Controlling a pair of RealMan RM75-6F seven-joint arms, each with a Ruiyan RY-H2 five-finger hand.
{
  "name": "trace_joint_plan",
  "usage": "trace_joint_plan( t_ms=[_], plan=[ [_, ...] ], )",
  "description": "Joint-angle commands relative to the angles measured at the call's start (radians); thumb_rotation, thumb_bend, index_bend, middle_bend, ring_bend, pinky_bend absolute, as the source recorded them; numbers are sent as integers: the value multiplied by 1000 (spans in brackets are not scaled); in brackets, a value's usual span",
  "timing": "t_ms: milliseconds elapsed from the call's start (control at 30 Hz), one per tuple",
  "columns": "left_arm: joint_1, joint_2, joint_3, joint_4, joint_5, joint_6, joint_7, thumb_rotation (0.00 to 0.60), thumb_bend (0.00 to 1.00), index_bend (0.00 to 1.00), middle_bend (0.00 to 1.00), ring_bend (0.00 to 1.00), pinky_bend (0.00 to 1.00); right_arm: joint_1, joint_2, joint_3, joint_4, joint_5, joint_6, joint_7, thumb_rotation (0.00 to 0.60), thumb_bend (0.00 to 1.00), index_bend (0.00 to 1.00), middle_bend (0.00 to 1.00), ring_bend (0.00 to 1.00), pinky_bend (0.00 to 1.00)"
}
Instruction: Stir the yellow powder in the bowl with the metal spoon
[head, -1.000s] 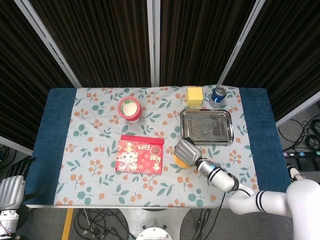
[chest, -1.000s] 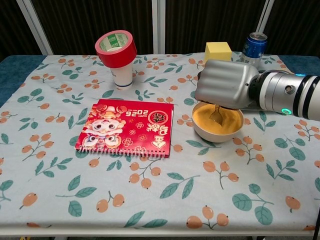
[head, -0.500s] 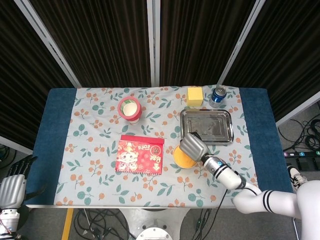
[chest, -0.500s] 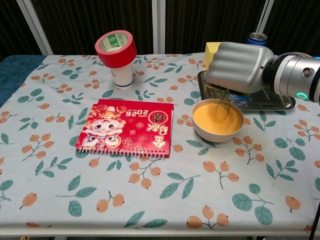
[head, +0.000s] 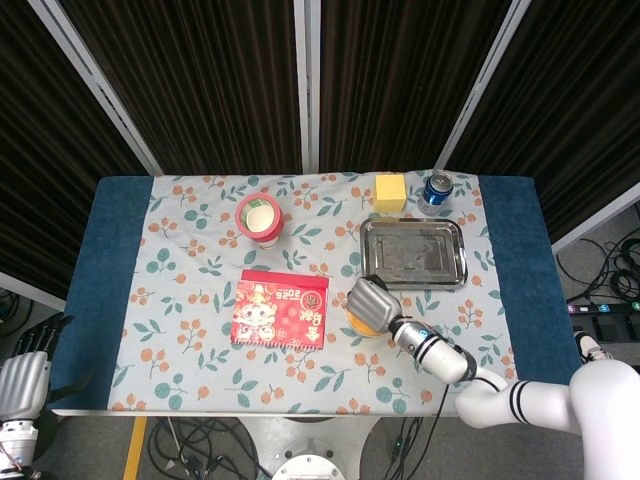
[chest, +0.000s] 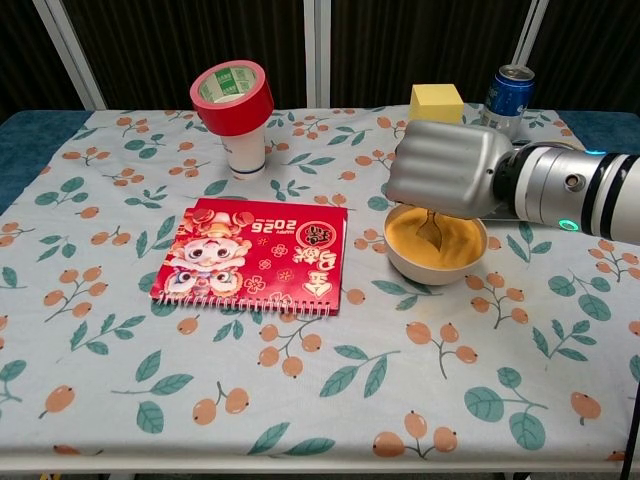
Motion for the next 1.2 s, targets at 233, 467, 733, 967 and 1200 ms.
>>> trace_joint_plan(
  t_ms=[233,467,733,967,1200],
  plan=[
    [-2,3,-2,-7,10,7,9,600,218,185,179,119,125,-47,60,16,-77,10,51,71,600,480,828,977,951,1000],
    [0,11,-1,-20,10,11,21,600,218,185,178,119,125,-94,48,31,-53,26,83,201,600,482,828,977,951,1000],
    [-4,22,-5,-37,12,11,37,600,218,185,179,119,125,-156,27,47,-11,1,142,387,600,481,828,977,951,1000],
    [-7,30,-7,-53,13,12,52,600,218,185,178,119,125,-179,17,70,28,-12,152,501,600,480,828,977,951,1000],
    [-9,32,-7,-57,13,11,56,600,218,185,178,119,125,-145,25,67,43,-60,108,464,600,482,828,977,951,1000]
  ],
)
